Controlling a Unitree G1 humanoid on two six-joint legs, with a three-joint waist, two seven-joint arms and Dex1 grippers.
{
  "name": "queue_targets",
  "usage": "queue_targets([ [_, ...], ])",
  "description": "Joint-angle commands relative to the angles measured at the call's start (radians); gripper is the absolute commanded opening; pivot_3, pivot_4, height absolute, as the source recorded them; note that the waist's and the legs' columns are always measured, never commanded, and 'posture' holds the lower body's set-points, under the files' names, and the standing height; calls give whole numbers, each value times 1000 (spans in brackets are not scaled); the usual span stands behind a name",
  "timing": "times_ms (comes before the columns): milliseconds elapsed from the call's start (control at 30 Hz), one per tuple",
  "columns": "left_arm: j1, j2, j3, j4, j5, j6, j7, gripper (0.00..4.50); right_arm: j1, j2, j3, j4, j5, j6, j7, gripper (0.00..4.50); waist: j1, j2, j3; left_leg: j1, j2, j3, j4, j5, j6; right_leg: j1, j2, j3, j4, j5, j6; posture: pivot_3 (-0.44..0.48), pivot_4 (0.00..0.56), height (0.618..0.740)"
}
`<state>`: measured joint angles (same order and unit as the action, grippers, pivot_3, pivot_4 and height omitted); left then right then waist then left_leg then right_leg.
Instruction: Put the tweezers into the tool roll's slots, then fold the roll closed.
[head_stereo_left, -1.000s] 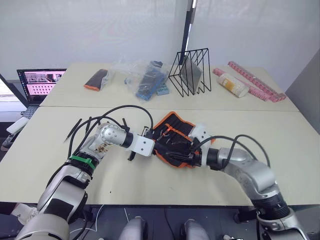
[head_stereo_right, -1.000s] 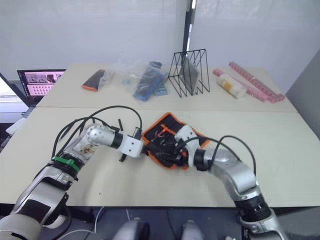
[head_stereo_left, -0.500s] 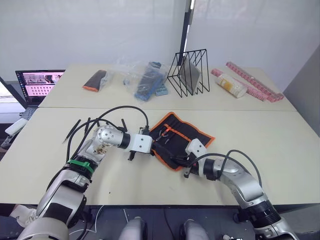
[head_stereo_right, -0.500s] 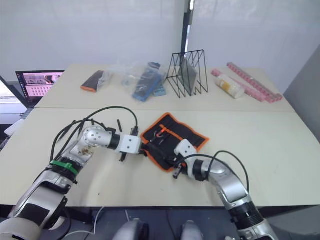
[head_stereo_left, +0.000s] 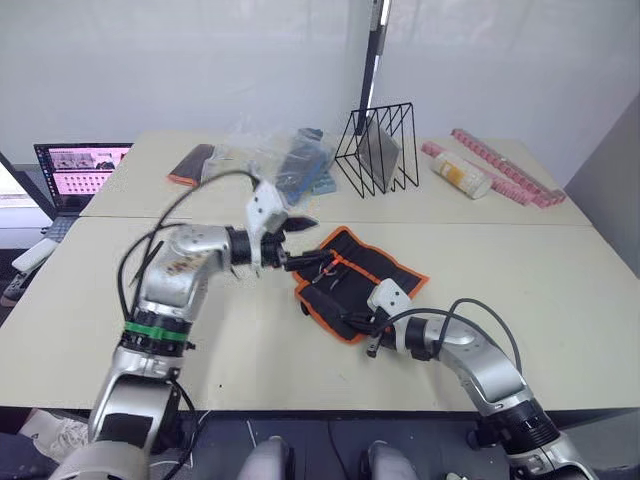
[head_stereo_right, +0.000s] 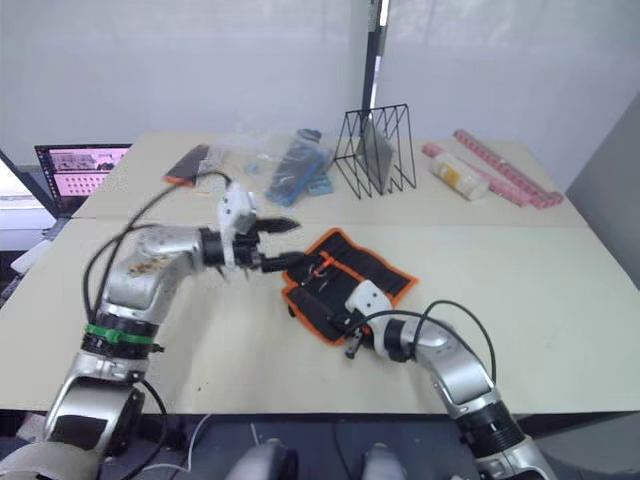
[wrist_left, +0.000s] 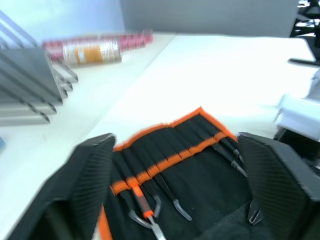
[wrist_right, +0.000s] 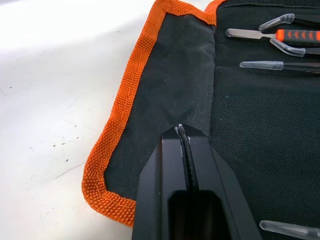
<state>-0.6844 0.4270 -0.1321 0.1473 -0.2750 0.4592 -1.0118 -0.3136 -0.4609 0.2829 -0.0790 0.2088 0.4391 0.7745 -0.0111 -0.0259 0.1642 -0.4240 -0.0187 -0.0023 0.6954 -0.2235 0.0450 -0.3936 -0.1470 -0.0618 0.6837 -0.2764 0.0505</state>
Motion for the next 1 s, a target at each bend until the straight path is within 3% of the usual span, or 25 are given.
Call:
queue_targets([
  [33, 27, -45, -26, -62, 14, 37, 81, 2415, 25, -8, 25, 32, -30, 48, 0, 0, 0, 0, 0, -1, 0, 0, 0, 0, 0, -1, 0, 0, 0, 0, 0, 0, 150, 685],
  [267, 72, -148, -92, 6, 116, -2, 241, 84, 26, 7, 38, 32, -39, 76, -14, 0, 6, 0, 0, 0, 0, 0, 0, 0, 0, 1, 0, 0, -3, 0, 0, 0, 150, 685],
  [567, 212, -123, -99, -47, 159, -55, 282, 30, -21, 0, 59, 41, -52, 124, -6, 0, 0, 0, 0, 1, 1, 0, -1, 0, 0, 1, 0, 0, -3, 0, 0, 0, 150, 685],
  [800, 267, -75, 18, 185, 157, -339, 302, 30, -17, -48, 96, -24, -60, 231, 22, 0, 5, 1, -1, 2, 1, 0, -1, 0, 0, 1, -1, -1, -4, 0, -1, 0, 150, 685],
  [1000, 238, -76, 77, 288, 110, -393, 302, 30, -20, -82, 96, -60, -52, 289, 28, 0, 12, 3, -4, 3, 1, 0, -2, -1, 0, 0, -1, -2, -7, 0, 0, 0, 150, 685],
])
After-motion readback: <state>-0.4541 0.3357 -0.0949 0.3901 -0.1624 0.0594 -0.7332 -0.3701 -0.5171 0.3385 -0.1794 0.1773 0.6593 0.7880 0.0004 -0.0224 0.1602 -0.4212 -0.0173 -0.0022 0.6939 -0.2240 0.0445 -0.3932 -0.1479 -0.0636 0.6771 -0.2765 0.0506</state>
